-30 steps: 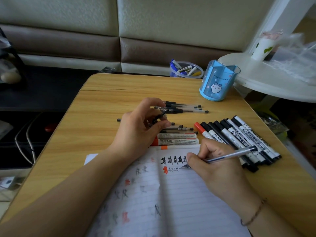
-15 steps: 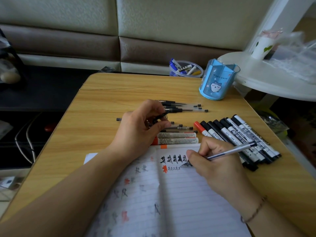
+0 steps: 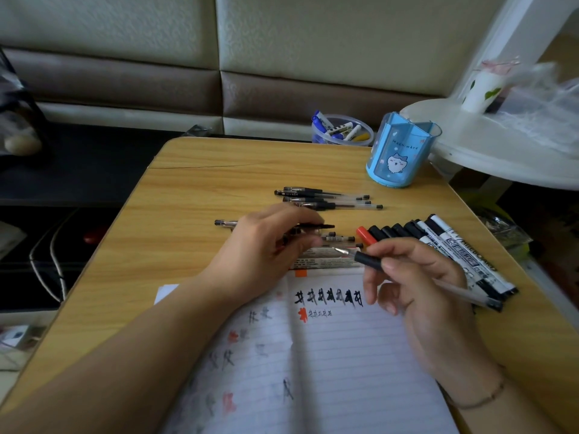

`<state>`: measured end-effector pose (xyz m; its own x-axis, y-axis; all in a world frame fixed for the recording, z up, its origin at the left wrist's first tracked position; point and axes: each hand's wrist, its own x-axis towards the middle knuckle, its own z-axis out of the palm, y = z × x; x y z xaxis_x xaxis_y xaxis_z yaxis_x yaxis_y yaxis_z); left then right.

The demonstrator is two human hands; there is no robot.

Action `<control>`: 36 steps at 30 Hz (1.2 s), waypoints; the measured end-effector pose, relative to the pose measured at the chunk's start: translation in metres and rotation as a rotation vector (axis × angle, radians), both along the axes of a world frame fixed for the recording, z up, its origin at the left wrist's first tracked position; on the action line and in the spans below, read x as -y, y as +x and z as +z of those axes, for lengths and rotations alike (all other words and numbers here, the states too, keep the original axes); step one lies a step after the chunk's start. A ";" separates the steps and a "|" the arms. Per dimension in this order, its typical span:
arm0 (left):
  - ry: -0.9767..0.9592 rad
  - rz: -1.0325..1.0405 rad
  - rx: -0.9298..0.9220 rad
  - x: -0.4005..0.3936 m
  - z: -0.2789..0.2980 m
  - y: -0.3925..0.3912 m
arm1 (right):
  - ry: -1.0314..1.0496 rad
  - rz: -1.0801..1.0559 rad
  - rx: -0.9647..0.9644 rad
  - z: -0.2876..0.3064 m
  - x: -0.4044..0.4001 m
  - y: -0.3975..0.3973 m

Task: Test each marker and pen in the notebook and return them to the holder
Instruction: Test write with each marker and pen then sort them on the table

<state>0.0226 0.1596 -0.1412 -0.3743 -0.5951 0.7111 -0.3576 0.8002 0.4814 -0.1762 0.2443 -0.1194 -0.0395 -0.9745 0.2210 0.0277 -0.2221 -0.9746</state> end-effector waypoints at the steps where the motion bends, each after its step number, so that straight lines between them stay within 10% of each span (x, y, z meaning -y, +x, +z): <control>1: -0.001 -0.003 0.005 0.000 0.000 0.000 | 0.002 -0.018 0.009 0.001 0.000 0.001; 27: -0.073 -0.230 0.078 -0.016 0.009 -0.011 | 0.031 0.055 0.060 0.006 -0.004 0.003; 36: -0.009 -0.110 -0.041 -0.006 0.004 -0.006 | -0.029 0.214 -0.215 0.011 -0.002 -0.013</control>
<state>0.0165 0.1657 -0.1371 -0.4073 -0.5457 0.7323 -0.2473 0.8378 0.4868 -0.1895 0.2459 -0.1087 0.2163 -0.9488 0.2303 -0.1292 -0.2616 -0.9565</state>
